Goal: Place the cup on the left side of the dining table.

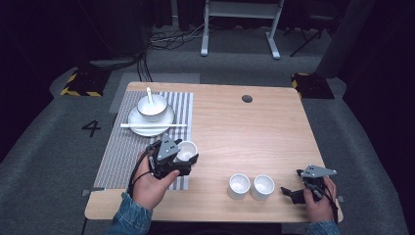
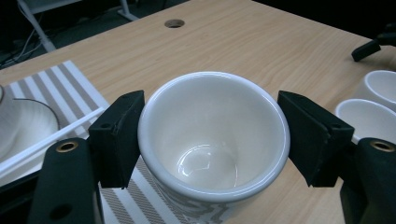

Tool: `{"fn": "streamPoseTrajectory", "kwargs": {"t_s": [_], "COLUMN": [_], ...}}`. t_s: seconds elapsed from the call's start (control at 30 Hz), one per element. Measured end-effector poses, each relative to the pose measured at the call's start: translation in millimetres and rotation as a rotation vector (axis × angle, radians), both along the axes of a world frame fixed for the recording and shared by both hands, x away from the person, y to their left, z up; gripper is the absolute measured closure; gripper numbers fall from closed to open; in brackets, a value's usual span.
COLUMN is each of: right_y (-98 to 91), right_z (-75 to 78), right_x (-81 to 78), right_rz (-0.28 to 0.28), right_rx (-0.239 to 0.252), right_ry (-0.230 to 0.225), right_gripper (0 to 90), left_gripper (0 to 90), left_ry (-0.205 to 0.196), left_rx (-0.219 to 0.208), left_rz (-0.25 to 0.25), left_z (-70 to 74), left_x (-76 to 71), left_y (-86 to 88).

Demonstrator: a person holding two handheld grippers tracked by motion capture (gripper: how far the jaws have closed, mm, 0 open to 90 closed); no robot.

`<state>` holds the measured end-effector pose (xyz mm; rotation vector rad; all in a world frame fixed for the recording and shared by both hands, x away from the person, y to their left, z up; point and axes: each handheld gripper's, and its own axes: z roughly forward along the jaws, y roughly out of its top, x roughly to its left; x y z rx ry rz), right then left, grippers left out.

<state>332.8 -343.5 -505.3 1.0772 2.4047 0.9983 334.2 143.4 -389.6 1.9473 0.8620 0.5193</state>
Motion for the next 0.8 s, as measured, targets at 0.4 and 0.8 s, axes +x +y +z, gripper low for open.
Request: {"fn": "streamPoseTrajectory", "kwargs": {"t_s": [0.4,0.8], "right_y": [0.0,0.0], "right_z": [0.0,0.0], "right_x": [-0.1,-0.1], "right_rz": [-0.001,0.0], "right_rx": [-0.001,0.0], "right_ry": [0.0,0.0], "right_gripper": [0.4,0.4], "left_gripper": [27.0,27.0], "left_ry": [0.006,0.008], "left_rx": [-0.003,0.02], "left_rz": [0.074,0.124], "left_z": [3.2,-8.6], "left_x": [28.4,61.3], "left_y": [27.2,43.8]}}
